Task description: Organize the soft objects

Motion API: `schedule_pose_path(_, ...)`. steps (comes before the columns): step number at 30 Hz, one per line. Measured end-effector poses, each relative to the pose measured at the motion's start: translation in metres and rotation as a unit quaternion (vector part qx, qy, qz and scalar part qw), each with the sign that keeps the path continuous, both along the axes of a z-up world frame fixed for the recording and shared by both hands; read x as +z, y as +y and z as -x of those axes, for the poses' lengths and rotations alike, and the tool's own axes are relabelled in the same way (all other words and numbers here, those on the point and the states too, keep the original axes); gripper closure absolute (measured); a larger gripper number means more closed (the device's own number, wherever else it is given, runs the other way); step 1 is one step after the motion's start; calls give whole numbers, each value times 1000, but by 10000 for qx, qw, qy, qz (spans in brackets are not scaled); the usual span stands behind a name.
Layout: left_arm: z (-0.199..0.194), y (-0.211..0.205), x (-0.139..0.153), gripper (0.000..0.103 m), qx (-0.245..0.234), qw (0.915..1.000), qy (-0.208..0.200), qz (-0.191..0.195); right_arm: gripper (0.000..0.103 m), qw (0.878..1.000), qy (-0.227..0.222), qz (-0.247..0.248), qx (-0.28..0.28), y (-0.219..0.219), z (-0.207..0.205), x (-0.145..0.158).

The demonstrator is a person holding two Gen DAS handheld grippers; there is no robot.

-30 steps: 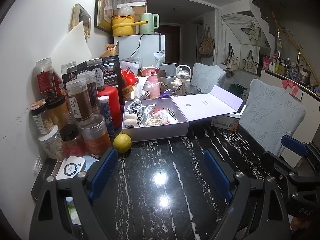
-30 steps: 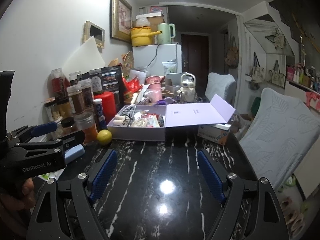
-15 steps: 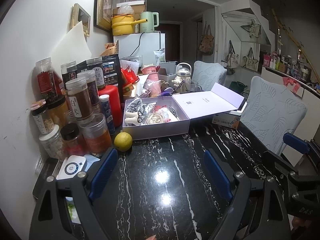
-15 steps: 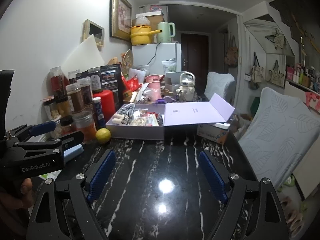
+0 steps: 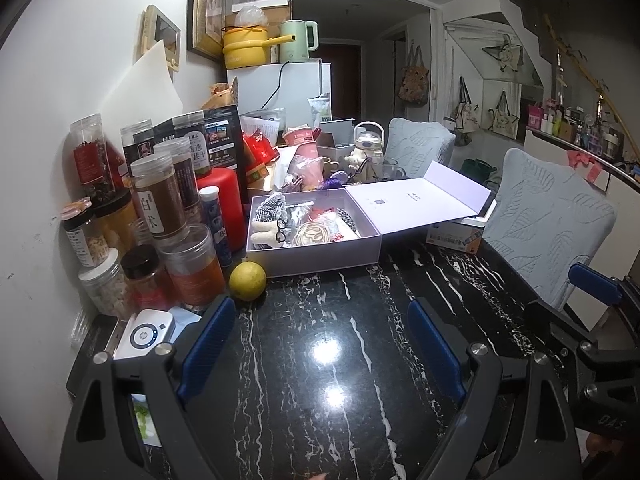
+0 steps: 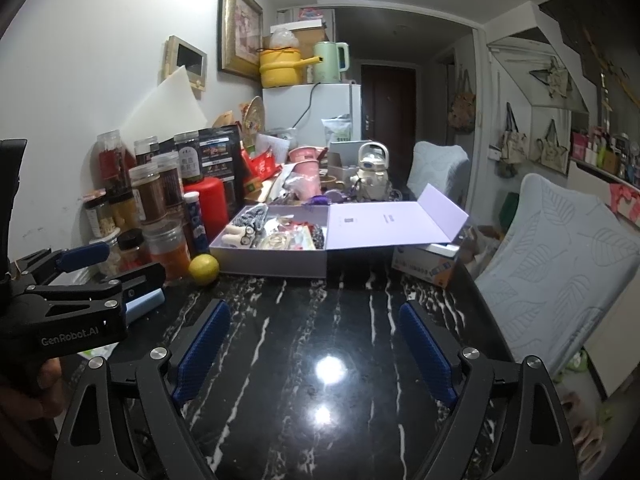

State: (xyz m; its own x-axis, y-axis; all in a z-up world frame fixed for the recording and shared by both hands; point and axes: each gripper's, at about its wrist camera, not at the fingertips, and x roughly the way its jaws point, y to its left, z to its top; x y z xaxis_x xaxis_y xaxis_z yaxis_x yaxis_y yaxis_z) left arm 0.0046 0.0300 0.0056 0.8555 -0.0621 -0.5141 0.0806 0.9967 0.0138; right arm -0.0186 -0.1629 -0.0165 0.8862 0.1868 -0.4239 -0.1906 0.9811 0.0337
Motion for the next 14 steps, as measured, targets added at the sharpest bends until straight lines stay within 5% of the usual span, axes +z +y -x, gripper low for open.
schedule_pose_path(14, -16, -5, -15, 14, 82, 9995, 288, -55, 14, 9999, 123, 68, 0, 2, -6, -6)
